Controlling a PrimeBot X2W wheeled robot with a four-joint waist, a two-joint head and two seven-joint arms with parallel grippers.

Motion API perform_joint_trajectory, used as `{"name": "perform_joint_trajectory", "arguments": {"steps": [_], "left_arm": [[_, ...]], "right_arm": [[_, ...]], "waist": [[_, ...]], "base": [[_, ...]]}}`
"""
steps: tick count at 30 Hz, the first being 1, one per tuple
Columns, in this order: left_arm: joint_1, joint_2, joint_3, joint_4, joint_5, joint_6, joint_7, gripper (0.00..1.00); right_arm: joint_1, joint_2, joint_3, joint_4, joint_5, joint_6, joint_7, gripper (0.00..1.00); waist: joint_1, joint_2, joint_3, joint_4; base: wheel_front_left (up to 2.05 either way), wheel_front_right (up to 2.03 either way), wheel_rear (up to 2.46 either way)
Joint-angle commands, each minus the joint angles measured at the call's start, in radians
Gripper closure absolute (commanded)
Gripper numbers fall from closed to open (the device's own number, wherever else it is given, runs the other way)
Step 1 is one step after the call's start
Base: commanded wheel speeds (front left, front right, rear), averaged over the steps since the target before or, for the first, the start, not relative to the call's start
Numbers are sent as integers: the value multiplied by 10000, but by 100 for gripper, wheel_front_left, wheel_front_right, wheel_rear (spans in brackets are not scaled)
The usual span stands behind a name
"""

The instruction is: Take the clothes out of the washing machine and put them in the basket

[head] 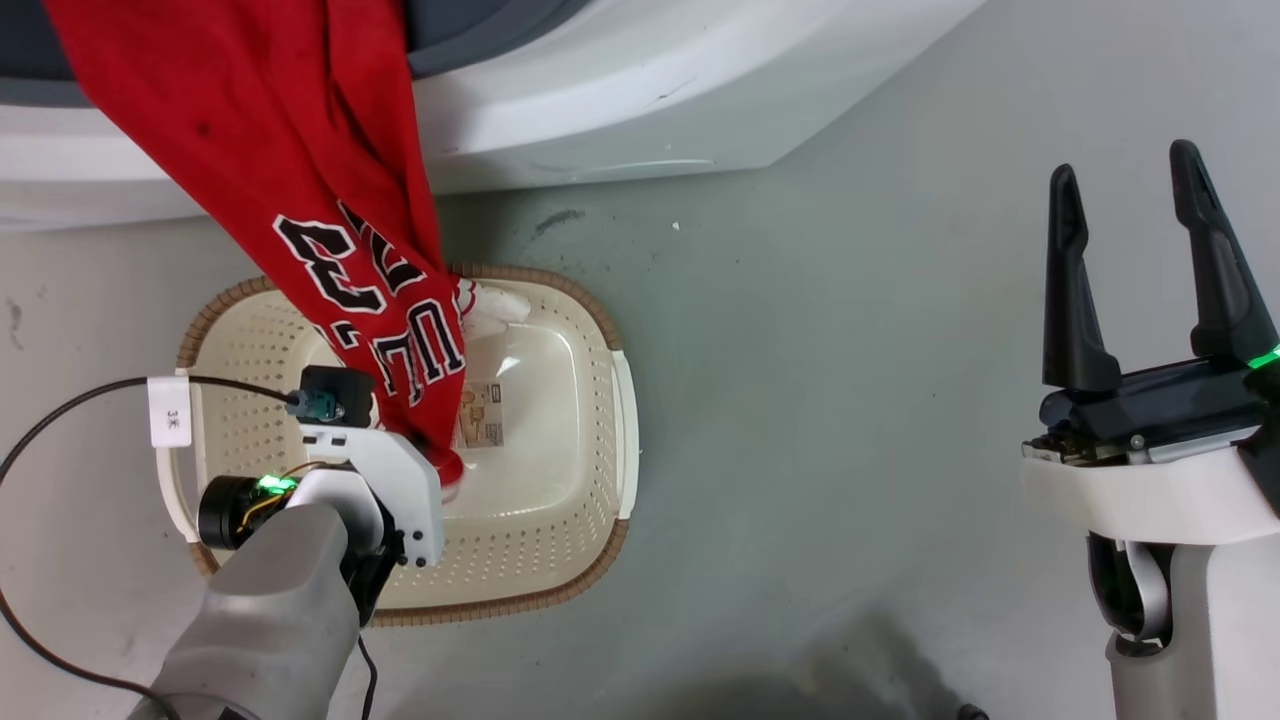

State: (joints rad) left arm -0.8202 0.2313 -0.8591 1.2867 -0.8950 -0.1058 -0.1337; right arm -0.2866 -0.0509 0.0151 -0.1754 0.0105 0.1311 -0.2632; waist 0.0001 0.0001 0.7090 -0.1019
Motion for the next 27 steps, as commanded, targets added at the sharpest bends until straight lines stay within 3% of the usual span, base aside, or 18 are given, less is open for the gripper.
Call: {"name": "perform_joint_trajectory", "arguments": {"steps": [1,16,20,27], "left_arm": [[141,19,25,14,-38,-20,-41,0],[1593,-73,355,-248,-55,386,-1311,0],[2072,220,1080,-1564,506,875,-1308,0],[3305,470,2871,-3913,2399,1603,-1315,0]], "right_arm": [[-22,13,35,26,39,-7,-24,0],[1054,10,318,564,187,-7,-24,0],[1383,12,274,653,144,-7,-24,0],[1892,12,347,780,151,-7,-24,0]], "waist": [[-1,-1,-158,13],[-1,-1,-2768,260],[-1,-1,-3334,402],[-1,-1,-4125,523]], "base": [[0,0,0],[0,0,0],[0,0,0],[0,0,0]]}}
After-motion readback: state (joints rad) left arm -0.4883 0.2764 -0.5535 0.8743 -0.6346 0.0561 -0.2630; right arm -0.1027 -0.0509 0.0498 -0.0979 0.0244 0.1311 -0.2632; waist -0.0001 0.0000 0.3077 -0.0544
